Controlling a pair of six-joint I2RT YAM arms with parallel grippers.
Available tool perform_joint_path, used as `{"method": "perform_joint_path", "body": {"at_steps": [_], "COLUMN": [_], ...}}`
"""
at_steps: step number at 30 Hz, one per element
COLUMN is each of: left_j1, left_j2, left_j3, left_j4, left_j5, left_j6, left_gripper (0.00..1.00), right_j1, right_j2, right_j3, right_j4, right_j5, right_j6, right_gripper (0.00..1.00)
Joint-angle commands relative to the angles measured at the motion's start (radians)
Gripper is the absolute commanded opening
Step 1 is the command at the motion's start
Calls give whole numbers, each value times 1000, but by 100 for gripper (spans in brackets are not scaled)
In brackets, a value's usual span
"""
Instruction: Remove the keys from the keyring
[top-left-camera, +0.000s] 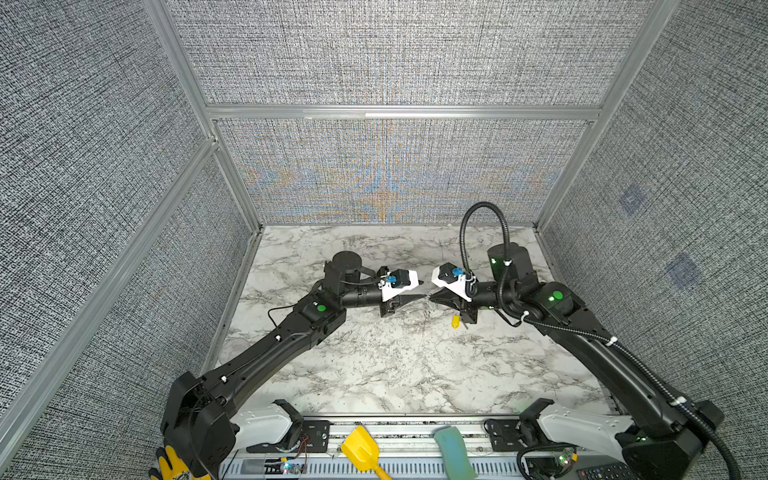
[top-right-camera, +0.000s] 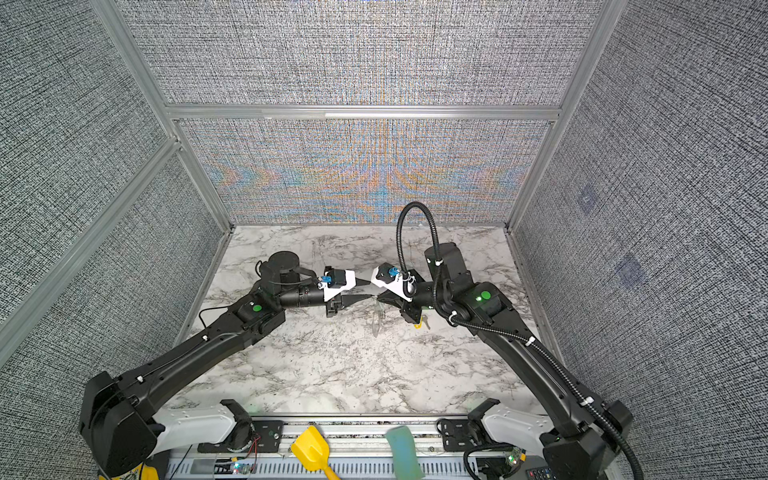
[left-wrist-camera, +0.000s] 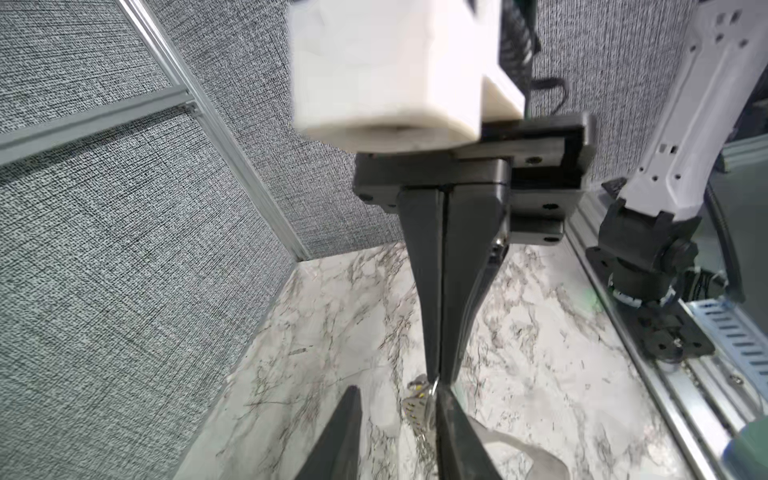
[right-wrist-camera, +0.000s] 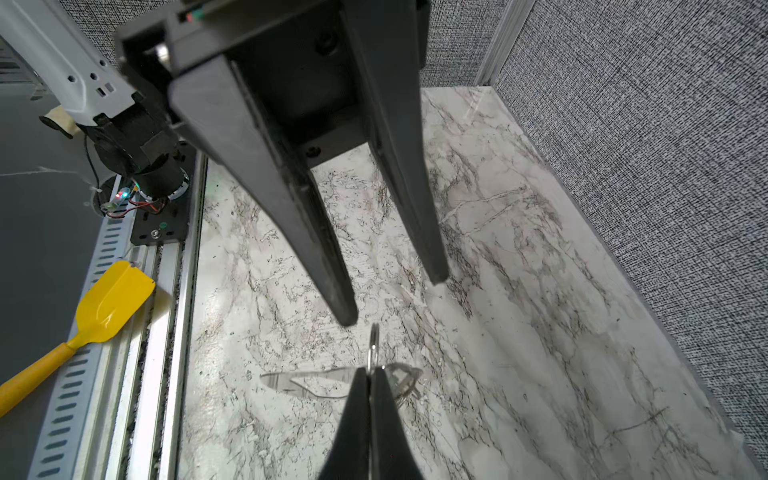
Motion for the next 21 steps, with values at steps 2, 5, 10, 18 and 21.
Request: {"method": "perform_joint_path", "body": {"at_steps": [2, 5, 10, 18, 21], "left_j1": [-36, -63, -111, -151, -158], "left_j2": [-3, -2, 17, 38, 44], "left_j3": [36, 49, 69, 76, 85], "left_j4": [-173, -188, -225, -228, -232], "left_j5": [-156, -213, -315, -379, -393], "left_j6": [194, 228, 274, 296, 297], "left_gripper": [31, 30, 24, 24, 23], "right_j1": [-1, -1, 0, -1, 0], "right_j2": [23, 32, 41, 50, 56], "right_j3": [26, 35, 37, 40, 42], "right_j4": [-70, -81, -87, -94, -102], "right_j5": [12, 15, 14, 7, 6], "right_j6": [9, 15, 22, 24, 23], "right_gripper": [0, 0, 0, 0, 0]}}
